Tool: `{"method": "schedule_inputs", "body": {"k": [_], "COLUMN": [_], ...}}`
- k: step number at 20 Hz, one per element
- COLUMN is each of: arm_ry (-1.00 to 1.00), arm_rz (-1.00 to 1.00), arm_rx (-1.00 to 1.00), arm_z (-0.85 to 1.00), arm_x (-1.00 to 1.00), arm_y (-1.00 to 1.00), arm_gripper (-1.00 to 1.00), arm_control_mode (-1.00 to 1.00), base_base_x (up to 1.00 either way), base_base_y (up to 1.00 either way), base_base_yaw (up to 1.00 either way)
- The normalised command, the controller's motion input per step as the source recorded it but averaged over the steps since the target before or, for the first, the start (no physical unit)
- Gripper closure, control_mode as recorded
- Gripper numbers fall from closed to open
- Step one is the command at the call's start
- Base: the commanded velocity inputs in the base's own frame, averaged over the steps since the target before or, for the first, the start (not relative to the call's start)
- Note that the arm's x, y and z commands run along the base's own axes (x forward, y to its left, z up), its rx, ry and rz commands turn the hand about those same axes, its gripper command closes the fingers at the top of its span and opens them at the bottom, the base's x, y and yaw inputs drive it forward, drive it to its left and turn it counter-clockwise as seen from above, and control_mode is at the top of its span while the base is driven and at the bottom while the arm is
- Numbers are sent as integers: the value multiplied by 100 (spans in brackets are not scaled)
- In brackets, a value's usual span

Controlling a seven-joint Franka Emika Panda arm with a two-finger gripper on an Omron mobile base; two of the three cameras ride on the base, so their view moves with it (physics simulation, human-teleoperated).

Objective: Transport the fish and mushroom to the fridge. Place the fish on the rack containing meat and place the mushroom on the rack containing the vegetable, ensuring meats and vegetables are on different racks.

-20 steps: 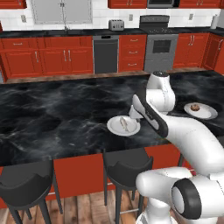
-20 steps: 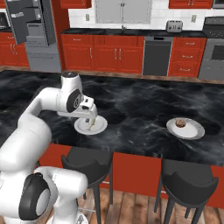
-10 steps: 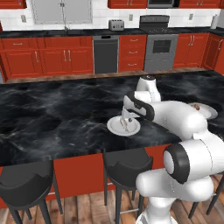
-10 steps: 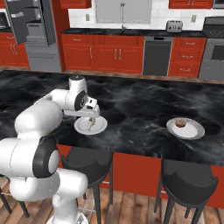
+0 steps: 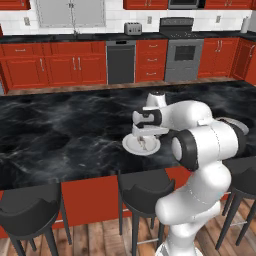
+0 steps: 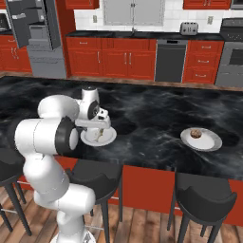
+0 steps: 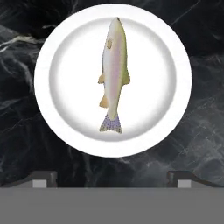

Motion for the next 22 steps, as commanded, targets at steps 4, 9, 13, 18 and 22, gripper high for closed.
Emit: {"method": "schedule_inputs", "body": {"k": [4,9,13,18,22], "arm_ry": [6,7,2,5,8], "arm_rz": [0,0,0,0,0], "arm_rx": [0,0,0,0,0], "arm_z": [-30,-23,-39,-42,-29], "arm_x": [64,43,44,49,31], "arm_y": [11,0,0,0,0], "arm_gripper": [-100,-100,-100,-100,-100], "arm_control_mode": [-100,-100,-100,-100,-100], "base_base_x": [0,0,0,0,0], "base_base_y": [0,0,0,0,0], "base_base_yaw": [0,0,0,0,0]}}
